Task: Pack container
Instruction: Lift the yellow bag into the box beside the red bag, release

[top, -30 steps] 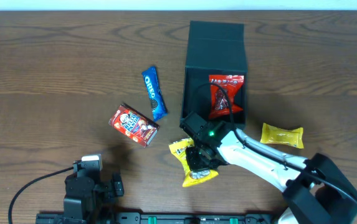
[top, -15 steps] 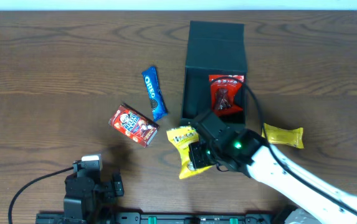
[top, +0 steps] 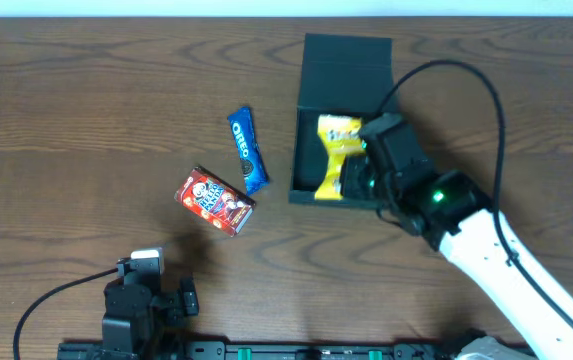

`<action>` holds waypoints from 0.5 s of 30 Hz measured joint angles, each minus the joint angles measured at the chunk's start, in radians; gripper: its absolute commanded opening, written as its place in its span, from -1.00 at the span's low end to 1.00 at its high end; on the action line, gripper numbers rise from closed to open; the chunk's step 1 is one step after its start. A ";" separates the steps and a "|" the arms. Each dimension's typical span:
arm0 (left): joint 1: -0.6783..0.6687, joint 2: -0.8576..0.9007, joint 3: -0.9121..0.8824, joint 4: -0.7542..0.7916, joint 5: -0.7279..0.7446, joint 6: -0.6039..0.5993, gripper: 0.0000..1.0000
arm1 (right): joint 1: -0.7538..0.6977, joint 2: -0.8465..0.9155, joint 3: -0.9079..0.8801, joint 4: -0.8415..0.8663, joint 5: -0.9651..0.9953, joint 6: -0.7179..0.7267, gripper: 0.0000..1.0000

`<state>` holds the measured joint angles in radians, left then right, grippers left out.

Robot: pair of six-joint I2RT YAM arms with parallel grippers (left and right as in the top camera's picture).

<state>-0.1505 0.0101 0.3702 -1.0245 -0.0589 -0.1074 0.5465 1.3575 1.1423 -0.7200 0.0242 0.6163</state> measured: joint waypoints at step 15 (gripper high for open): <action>0.000 0.000 0.000 0.000 0.000 0.000 0.91 | -0.039 0.369 0.121 0.006 -0.038 0.123 -0.88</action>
<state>-0.1505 0.0101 0.3702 -1.0245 -0.0589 -0.1070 0.5079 1.7260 1.2633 -0.7139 -0.0135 0.7391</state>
